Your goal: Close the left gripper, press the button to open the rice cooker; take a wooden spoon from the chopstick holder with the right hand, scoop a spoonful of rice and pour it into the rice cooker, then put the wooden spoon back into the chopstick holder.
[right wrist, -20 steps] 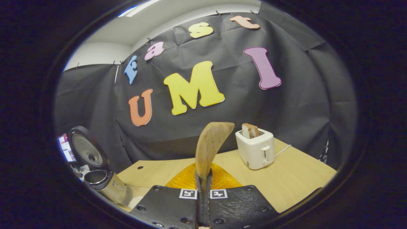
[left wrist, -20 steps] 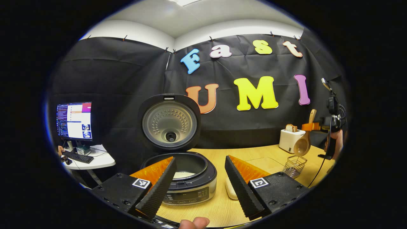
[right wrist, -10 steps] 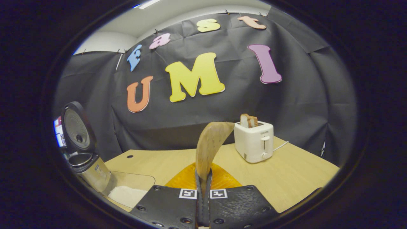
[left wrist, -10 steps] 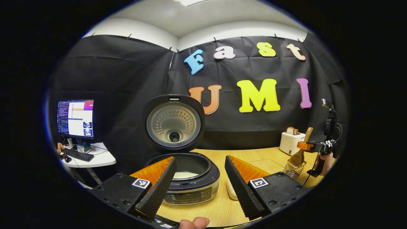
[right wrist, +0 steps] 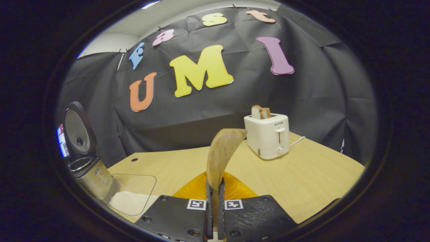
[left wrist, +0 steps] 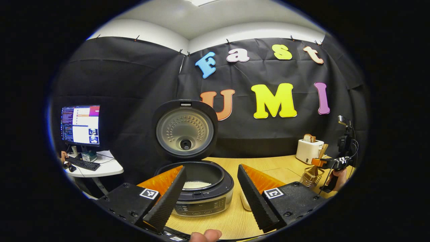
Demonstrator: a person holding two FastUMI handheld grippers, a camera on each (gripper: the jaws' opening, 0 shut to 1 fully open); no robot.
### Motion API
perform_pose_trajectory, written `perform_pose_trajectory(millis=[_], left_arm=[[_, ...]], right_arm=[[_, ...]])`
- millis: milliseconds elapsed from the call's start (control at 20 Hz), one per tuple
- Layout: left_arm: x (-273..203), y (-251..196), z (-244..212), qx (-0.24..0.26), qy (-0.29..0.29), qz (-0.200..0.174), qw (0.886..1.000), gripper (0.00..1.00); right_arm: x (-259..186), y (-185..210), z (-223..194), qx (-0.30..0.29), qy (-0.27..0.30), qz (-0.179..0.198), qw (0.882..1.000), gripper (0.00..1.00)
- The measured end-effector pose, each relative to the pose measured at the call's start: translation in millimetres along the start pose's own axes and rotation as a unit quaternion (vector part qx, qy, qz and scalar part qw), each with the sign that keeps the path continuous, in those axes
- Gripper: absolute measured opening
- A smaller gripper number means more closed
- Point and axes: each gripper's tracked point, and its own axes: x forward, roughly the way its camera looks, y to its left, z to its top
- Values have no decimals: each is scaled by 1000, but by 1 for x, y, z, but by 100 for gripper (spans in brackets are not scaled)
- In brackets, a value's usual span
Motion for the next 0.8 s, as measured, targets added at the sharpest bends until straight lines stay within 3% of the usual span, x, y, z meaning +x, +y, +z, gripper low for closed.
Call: perform_pose_trajectory(millis=[50,100,300,450,500,550,700,800], left_arm=[[1,1,0,-1,-1,1,1000,98],[1,1,0,-2,-1,1,1000,98],[1,0,-2,-7,4,3,1000,98],[-1,-6,2,-11,-1,-3,1000,98],[0,-9,5,-11,-7,-6,1000,98],[0,-9,4,-10,-8,-3,1000,98],[-1,-12,7,-6,-12,3,1000,98],[-1,-13,14,-1,-24,8,1000,98]], right_arm=[[-2,1,4,0,-9,3,1000,7],[-4,0,9,-3,-16,6,1000,2],[-11,-4,2,-19,-3,5,1000,62],[-15,-17,-2,-17,8,-8,1000,92],[-18,-18,-6,-16,13,-9,1000,89],[-23,-21,-7,-17,16,-11,1000,95],[-41,-30,-9,-13,13,-12,1000,95],[-62,-35,-14,-3,15,-9,1000,92]])
